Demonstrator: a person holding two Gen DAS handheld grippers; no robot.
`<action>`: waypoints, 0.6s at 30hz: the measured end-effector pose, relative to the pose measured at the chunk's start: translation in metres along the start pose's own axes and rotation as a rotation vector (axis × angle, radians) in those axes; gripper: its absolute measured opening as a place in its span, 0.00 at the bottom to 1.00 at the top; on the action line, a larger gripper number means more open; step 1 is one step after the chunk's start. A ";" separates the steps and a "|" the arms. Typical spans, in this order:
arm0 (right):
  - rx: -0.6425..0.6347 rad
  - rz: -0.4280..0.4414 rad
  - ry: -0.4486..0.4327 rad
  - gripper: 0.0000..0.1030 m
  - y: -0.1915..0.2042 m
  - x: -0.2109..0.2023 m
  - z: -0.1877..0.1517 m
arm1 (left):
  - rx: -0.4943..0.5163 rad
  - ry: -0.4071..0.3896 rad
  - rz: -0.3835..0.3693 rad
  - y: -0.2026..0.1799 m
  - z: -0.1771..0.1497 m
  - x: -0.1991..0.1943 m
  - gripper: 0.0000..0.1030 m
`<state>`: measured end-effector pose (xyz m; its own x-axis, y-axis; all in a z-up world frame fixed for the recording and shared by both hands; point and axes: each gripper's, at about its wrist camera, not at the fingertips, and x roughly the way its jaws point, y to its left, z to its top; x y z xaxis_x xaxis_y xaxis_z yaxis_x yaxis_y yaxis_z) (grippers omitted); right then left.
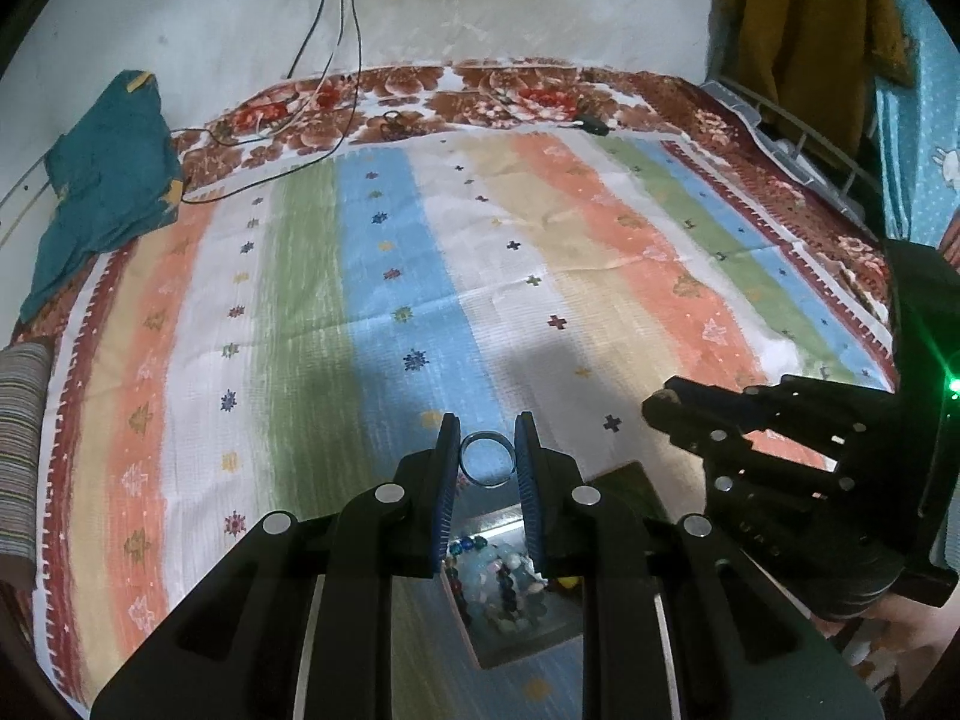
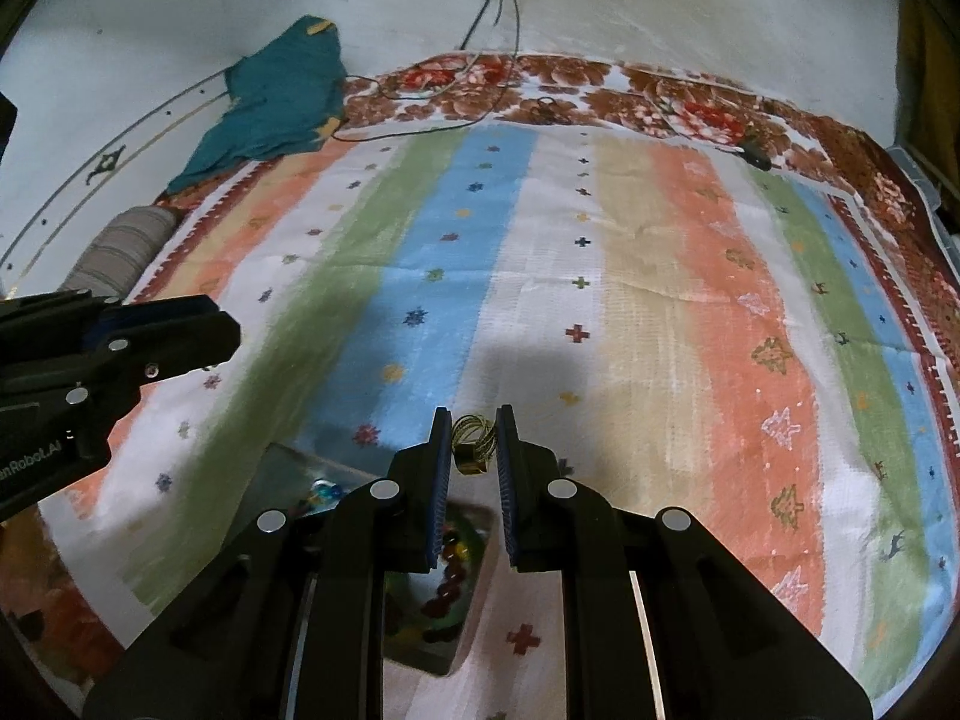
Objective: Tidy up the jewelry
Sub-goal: 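Lift both rings off the cloth and carry them over the tin, then open both tools to drop the rings into the tin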
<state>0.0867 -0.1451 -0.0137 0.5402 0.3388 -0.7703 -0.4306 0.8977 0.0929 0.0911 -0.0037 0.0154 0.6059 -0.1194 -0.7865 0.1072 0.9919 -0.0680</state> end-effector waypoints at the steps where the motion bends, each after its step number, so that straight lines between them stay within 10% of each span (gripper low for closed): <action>1: -0.003 0.005 -0.002 0.15 0.002 -0.002 -0.001 | 0.001 -0.005 -0.005 -0.001 -0.002 -0.003 0.18; 18: -0.017 0.072 0.018 0.15 0.020 -0.015 -0.020 | -0.013 -0.016 -0.019 -0.015 -0.022 -0.023 0.24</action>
<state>0.0554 -0.1377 -0.0134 0.4939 0.3972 -0.7735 -0.4804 0.8661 0.1380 0.0583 -0.0144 0.0205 0.6163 -0.1384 -0.7753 0.1083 0.9900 -0.0906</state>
